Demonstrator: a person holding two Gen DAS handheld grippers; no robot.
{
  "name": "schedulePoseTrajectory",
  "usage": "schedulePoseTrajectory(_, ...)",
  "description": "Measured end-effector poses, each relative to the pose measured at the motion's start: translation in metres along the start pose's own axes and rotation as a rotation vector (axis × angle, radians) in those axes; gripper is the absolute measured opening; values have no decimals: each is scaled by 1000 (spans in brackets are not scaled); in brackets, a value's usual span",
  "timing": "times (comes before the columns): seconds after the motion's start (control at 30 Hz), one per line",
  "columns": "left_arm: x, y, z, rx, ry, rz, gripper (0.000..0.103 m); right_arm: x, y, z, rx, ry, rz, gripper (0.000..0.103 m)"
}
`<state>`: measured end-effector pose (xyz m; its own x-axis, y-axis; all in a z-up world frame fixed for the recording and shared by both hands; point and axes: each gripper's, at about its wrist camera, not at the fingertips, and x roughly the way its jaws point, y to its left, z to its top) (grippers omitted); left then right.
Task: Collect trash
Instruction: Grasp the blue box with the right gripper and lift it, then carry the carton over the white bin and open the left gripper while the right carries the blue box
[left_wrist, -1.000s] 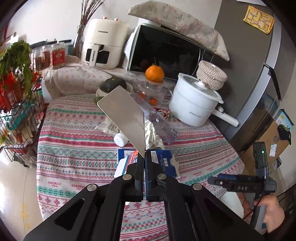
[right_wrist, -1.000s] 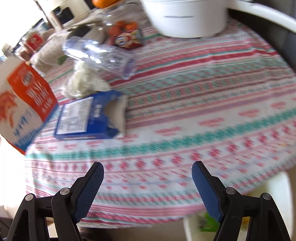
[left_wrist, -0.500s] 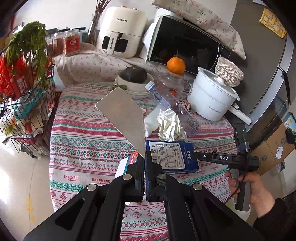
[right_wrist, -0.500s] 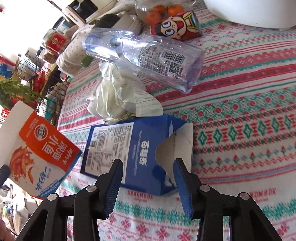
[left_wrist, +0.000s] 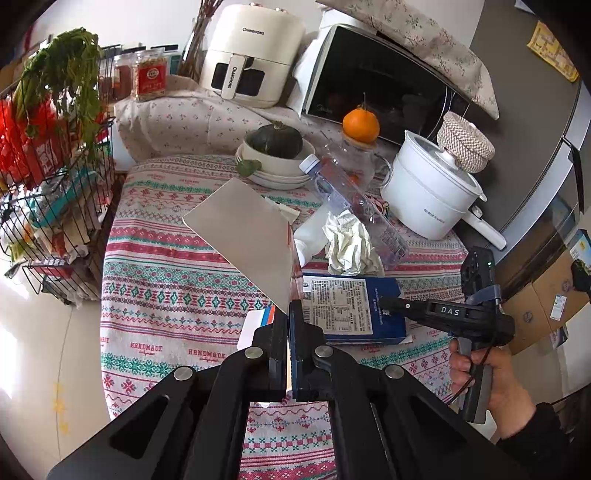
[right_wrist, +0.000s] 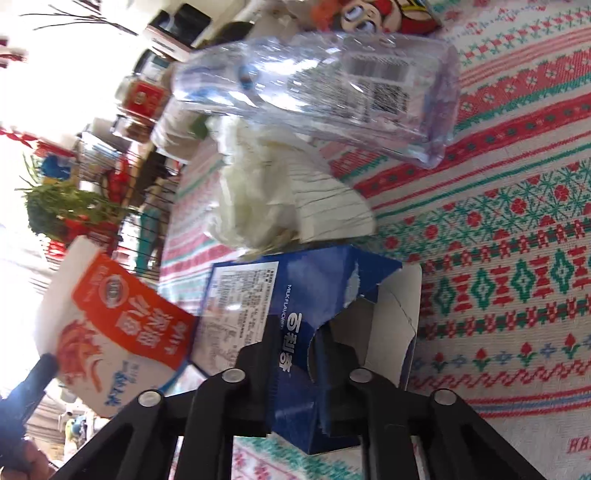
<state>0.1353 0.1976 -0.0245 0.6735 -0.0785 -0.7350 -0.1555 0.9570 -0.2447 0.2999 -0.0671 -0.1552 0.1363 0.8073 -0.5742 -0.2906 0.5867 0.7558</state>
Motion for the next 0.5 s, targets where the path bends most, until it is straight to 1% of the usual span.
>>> schedulePoseTrajectory(0.13,-5,-6,-2,16,-11,-6,0,-25,26,-6,-69,-28,-34,6)
schedulePoseTrajectory(0.2,-9,-9,-3,23,-16,-12,0,-41,38,-8,-104,-43,-65,4)
schedulePoseTrajectory(0.37,-19,-23,-6,50,-33,-43,0,-85,59,-23,-174,-76,-188,3)
schedulePoseTrajectory(0.5,-27,-39,-11,87,-45,-71,0,-119,67,-41,-199,-102,-284,2)
